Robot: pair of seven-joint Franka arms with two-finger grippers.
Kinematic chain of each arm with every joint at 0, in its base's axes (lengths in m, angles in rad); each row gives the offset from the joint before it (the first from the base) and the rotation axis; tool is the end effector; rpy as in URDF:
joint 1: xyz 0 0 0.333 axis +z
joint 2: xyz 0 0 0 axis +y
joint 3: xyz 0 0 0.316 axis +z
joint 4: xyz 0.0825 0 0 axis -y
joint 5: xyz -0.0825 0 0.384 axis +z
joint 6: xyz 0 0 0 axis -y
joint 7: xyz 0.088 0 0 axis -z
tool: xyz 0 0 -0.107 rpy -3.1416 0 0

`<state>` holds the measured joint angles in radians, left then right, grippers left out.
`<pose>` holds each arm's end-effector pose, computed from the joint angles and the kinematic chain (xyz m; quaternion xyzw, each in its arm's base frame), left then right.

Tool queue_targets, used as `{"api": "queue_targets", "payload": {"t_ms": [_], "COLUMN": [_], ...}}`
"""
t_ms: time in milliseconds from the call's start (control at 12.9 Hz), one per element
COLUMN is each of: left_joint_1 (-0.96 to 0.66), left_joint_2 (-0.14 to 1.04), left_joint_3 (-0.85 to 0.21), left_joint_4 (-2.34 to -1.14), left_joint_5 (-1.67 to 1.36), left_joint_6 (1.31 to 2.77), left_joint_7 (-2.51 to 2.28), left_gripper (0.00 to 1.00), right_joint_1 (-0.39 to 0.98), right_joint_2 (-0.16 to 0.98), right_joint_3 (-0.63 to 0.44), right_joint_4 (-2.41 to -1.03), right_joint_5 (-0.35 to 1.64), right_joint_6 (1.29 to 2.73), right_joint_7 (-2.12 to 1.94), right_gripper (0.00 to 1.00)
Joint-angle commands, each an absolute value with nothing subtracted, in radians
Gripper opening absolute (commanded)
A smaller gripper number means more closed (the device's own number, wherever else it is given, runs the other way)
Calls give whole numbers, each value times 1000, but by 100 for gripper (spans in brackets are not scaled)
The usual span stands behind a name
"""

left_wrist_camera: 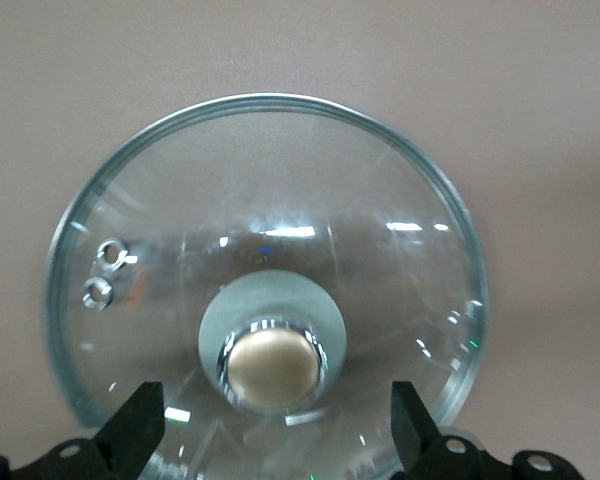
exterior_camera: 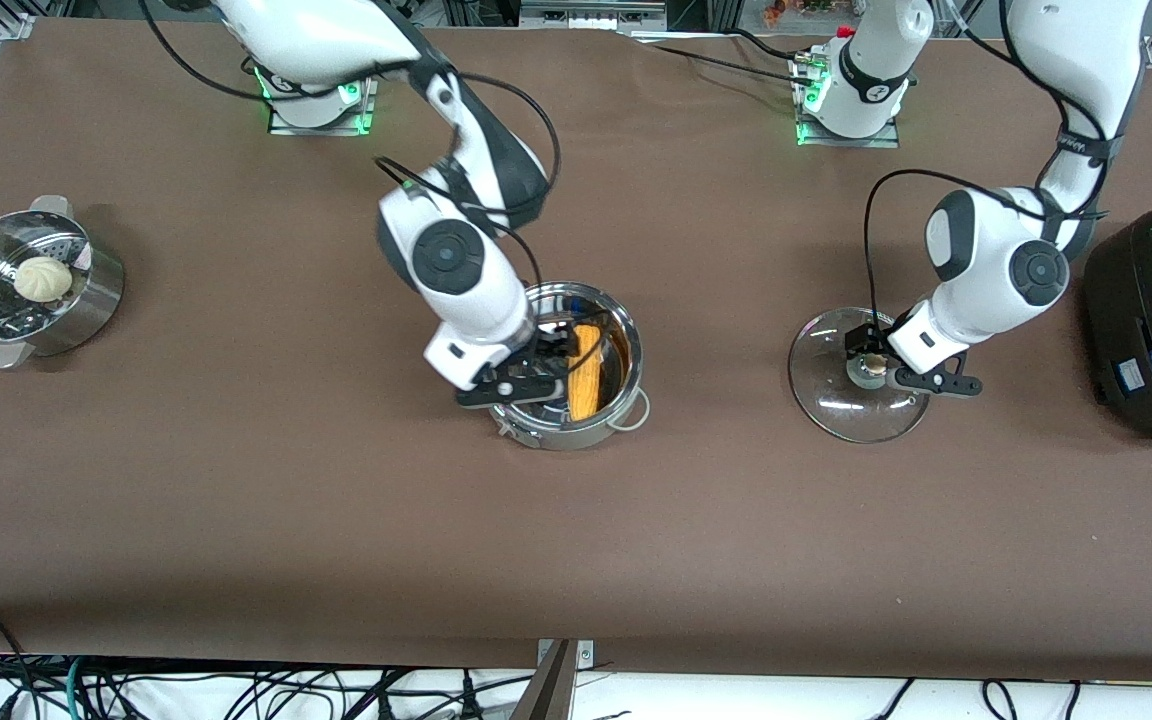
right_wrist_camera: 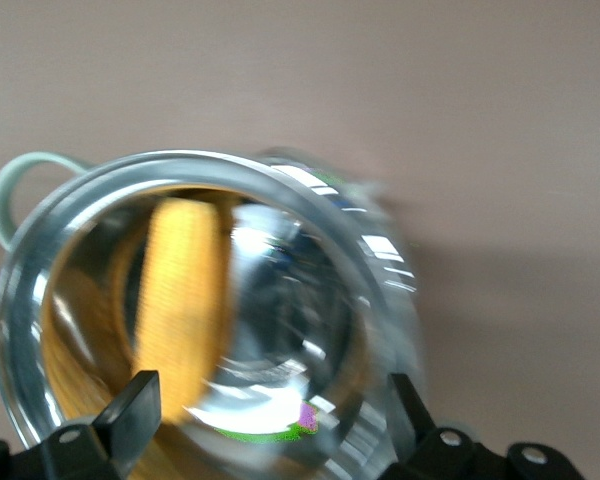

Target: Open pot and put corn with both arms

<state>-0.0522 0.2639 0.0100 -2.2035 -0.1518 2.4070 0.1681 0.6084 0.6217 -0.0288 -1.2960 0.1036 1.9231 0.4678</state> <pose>0.5472 -0.0241 0.2560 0.9973 -0.0473 -0.0270 0.0496 0.6033 0.4093 0.3827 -0.9984 -0.0408 0.0177 0.0363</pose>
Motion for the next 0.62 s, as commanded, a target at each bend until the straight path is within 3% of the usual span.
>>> {"api": "queue_targets", "payload": {"t_ms": [0,232,542], "left_joint_1": [-32,-31,-34], "left_joint_2": [71,-85,-95], "left_joint_3": [9,21,23], "left_joint_4": [-2226,-2188,-1894], "left_joint_5": [-156,-134,-20], "left_joint_6": [2316,2211,1883], "left_joint_7": [184,183,178], "left_gripper": [100,100,100], "right_joint_1": [612,611,606], "right_joint_2": [487,408,373], "right_joint_3": [-141,-305,-538], "right_joint_4": [-1327,-1324,-1321], "right_joint_5": [92,94,95], "right_joint_6": [1676,1556,1464], "right_joint_7": [358,203,-55], "right_gripper": [100,100,100]}}
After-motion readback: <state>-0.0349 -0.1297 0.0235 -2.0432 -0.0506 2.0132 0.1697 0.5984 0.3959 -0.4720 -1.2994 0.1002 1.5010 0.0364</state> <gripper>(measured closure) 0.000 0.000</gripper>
